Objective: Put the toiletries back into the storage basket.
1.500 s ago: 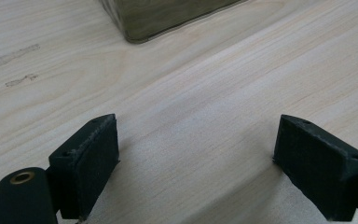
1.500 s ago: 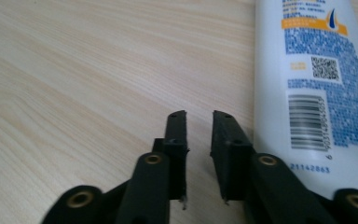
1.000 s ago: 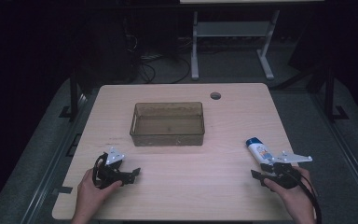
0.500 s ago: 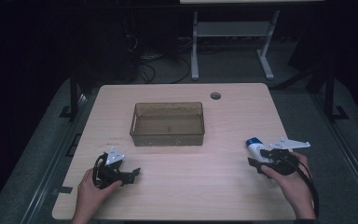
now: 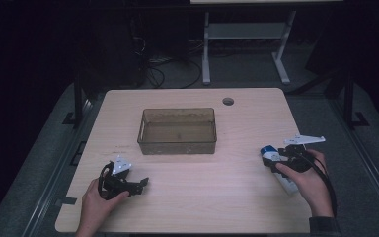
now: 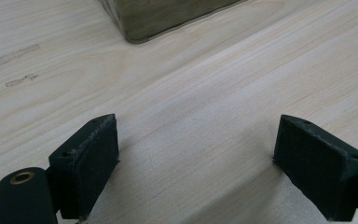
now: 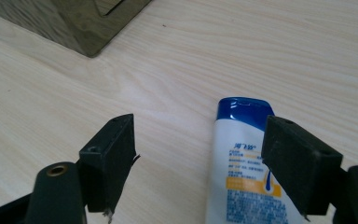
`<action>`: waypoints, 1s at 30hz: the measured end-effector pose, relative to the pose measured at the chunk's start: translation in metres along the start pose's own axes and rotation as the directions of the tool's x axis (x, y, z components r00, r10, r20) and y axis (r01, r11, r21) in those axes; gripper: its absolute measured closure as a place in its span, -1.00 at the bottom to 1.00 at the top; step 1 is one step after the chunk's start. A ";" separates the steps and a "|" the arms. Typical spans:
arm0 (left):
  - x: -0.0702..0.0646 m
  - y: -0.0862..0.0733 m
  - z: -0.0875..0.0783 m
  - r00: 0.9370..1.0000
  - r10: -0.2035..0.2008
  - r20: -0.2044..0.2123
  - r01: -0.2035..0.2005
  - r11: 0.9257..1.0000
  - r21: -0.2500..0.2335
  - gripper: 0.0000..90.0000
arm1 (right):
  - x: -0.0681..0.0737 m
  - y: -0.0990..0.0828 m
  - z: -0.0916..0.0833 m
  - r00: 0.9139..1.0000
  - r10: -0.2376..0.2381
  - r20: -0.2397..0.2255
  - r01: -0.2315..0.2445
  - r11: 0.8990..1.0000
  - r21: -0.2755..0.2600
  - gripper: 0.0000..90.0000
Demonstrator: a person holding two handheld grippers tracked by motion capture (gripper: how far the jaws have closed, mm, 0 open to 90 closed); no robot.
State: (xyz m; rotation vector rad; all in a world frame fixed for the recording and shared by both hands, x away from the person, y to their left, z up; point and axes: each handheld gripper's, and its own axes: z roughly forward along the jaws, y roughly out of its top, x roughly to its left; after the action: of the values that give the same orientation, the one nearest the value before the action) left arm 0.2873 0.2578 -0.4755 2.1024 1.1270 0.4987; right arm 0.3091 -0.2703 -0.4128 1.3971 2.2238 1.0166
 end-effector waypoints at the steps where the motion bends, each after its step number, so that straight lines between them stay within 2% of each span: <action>1: 0.000 0.000 0.000 1.000 0.000 0.000 0.000 1.000 0.000 -0.72 | -0.001 0.001 0.001 1.000 0.000 0.002 0.000 1.000 0.002 -0.44; 11: 0.000 0.000 0.000 1.000 0.000 0.000 0.000 1.000 0.000 -0.72 | -0.017 0.006 0.019 0.999 0.021 0.041 -0.023 0.999 0.039 -0.46; 20: 0.000 0.000 0.000 1.000 0.000 0.000 0.000 1.000 0.004 -0.72 | -0.030 0.010 0.034 0.998 0.046 0.040 -0.049 0.995 0.090 -0.46; 21: 0.000 0.000 0.000 1.000 0.000 0.001 0.000 1.000 0.004 -0.72 | -0.033 0.010 0.037 0.998 0.051 0.044 -0.056 0.992 0.115 -0.47; 26: 0.000 0.000 0.000 1.000 0.000 0.002 0.000 1.000 0.004 -0.72 | -0.037 0.010 0.043 0.997 0.062 0.051 -0.068 0.987 0.149 -0.48; 27: 0.000 0.000 0.000 1.000 0.000 0.002 0.000 1.000 0.003 -0.72 | -0.039 0.010 0.045 0.996 0.075 0.057 -0.084 0.982 0.172 -0.50; 30: 0.000 0.000 0.000 1.000 0.000 0.002 0.000 1.000 0.003 -0.72 | -0.040 0.010 0.048 0.995 0.082 0.064 -0.093 0.977 0.193 -0.50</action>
State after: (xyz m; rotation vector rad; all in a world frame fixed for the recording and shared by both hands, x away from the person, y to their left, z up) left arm 0.2873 0.2579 -0.4753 2.1050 1.1275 0.4953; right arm 0.3629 -0.2837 -0.4427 1.5979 2.2908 0.7917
